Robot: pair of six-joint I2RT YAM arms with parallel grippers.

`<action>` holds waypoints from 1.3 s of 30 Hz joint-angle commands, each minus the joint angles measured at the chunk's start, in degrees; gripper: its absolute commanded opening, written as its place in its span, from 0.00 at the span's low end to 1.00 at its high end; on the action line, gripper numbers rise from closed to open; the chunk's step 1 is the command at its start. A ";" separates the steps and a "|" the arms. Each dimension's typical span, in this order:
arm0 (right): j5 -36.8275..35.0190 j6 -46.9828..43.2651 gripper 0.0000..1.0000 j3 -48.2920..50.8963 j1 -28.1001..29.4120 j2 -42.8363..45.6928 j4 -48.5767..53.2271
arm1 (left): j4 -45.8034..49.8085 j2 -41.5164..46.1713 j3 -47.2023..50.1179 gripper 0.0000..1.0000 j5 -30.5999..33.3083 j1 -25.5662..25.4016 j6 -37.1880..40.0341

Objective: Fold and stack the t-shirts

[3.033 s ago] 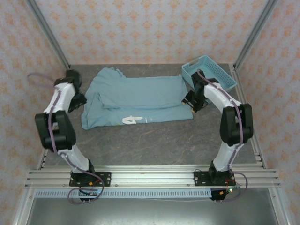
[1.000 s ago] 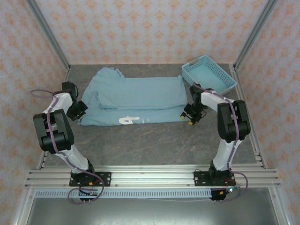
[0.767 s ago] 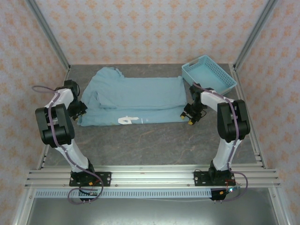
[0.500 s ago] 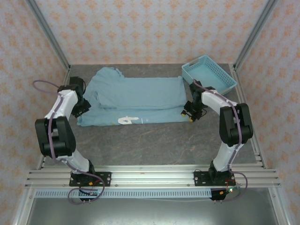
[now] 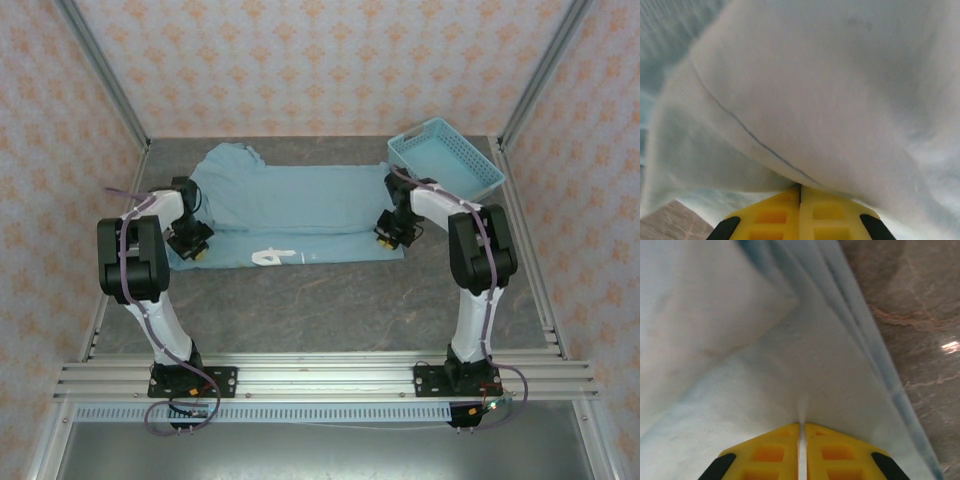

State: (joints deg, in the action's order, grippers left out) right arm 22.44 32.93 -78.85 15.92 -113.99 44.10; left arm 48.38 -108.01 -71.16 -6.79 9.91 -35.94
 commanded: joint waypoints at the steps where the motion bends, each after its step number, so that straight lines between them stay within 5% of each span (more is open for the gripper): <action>1: -3.90 -1.83 0.11 2.80 -0.13 0.11 4.10 | 1.50 -1.07 1.10 0.05 5.62 0.75 2.25; 14: -4.15 -6.38 0.12 19.53 -0.16 14.14 9.07 | 2.90 9.89 18.97 0.04 3.37 0.66 1.49; 22: -0.62 -4.79 0.22 16.81 -0.11 22.40 8.82 | 2.33 21.33 10.74 0.37 -2.79 -3.08 -4.34; 26: 1.30 -3.05 0.28 14.71 -0.13 21.88 7.55 | 3.38 17.77 7.39 0.46 -7.17 -4.67 -9.88; 39: 4.14 1.02 0.35 12.32 -0.11 20.99 3.41 | -1.28 8.46 5.54 0.43 -8.77 -5.68 -17.55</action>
State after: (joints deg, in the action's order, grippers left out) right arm 26.52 32.97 -64.88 15.97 -92.58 47.55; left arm 48.73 -98.74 -64.20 -15.03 4.58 -50.63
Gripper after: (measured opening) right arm 0.354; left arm 0.436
